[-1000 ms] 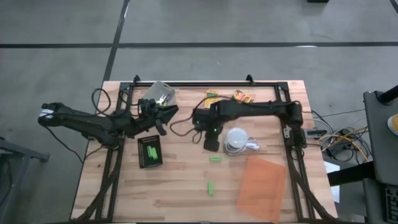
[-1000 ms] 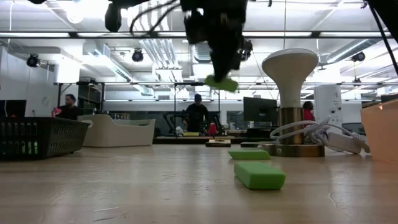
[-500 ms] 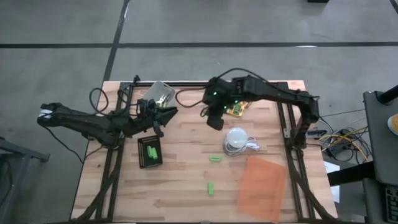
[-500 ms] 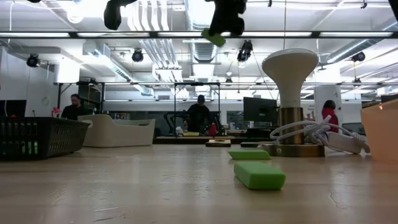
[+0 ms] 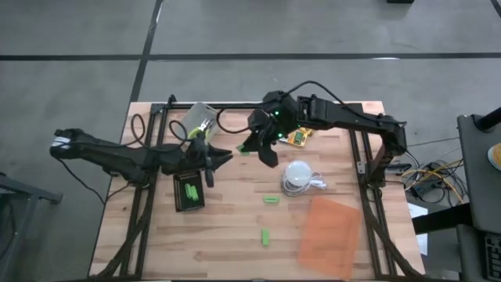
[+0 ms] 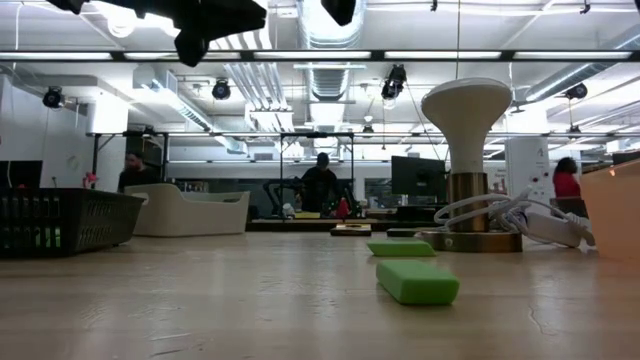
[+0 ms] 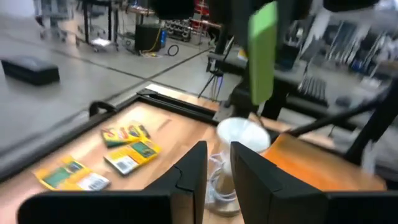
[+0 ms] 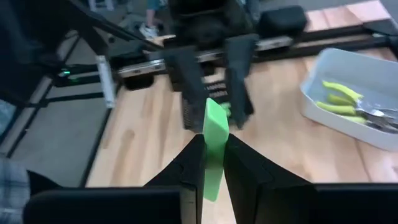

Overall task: Pick & Place School Supplies
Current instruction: Put the green eraser into the black bin

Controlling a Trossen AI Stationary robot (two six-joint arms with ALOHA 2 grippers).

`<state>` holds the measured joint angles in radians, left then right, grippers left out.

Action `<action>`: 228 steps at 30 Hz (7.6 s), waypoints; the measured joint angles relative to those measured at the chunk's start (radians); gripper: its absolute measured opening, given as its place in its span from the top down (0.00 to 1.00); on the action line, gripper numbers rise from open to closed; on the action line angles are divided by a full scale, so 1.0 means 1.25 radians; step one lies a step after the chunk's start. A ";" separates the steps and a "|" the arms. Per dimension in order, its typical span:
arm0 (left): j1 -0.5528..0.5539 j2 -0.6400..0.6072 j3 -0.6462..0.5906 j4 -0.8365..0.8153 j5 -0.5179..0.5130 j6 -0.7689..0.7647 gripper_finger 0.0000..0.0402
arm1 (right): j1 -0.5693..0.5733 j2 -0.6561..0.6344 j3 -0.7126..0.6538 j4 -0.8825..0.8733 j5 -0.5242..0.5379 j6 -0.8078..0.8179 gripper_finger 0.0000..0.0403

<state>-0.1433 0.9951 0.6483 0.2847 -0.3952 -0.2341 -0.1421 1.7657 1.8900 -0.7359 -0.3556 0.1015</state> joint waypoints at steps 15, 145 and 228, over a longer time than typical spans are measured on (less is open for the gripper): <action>0.000 0.009 0.000 0.010 0.037 0.084 0.81 | 0.008 0.029 -0.062 0.095 0.012 -0.019 0.89; 0.000 0.042 0.001 0.119 0.075 -0.068 0.89 | 0.054 0.029 -0.066 0.199 0.014 -0.003 0.89; -0.028 -0.184 0.000 -0.442 0.030 -0.659 0.88 | 0.026 -0.328 -0.351 0.156 0.039 -0.034 0.42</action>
<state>-0.1784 0.7646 0.6487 -0.2675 -0.3583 -1.0579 -0.1097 1.3562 1.4509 -0.5407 -0.3070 0.0588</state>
